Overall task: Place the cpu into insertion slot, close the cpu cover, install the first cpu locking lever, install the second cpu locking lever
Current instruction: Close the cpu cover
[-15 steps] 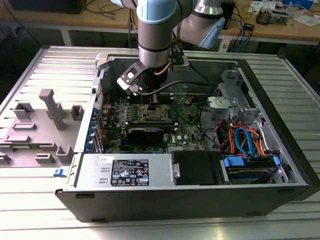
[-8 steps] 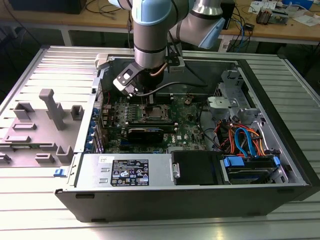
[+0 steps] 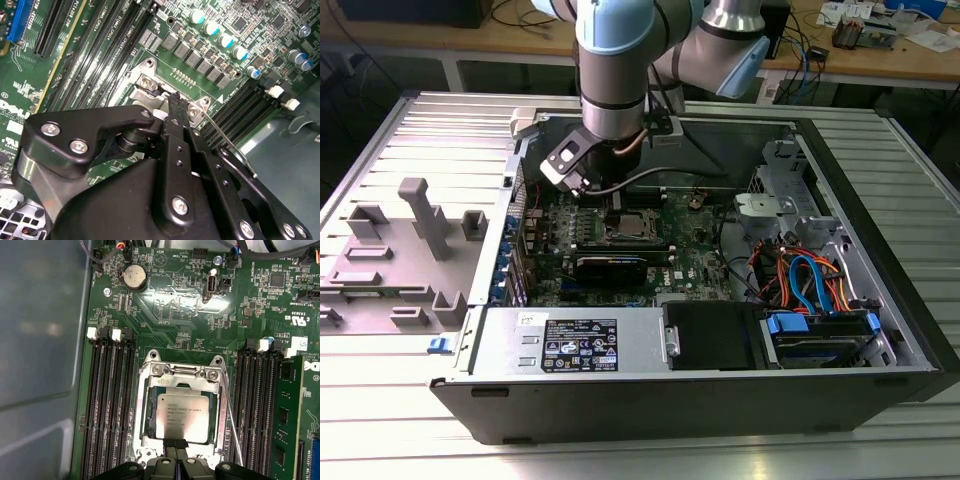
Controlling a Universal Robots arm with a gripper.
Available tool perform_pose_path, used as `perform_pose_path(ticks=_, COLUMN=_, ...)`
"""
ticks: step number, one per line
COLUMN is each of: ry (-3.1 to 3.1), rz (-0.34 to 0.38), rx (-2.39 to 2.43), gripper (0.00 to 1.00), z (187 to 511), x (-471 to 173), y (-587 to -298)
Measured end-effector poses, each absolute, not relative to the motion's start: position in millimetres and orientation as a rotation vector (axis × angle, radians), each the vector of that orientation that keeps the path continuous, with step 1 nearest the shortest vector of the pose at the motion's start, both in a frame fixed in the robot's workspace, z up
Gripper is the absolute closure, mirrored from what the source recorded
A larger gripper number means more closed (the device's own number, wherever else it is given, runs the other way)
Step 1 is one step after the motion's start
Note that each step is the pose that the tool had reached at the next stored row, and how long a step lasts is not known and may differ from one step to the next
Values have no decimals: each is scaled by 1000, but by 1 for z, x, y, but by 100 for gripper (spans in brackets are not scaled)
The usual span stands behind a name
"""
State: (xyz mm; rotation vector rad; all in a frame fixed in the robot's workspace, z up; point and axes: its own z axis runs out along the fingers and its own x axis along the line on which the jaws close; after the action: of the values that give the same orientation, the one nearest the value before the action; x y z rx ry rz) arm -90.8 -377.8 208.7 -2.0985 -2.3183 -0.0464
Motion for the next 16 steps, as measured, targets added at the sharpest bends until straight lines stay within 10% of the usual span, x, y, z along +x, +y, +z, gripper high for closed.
perform_pose_path(ticks=16, ry=-2317, rz=-49, rx=-2097, gripper=89, z=213, x=-93, y=-378)
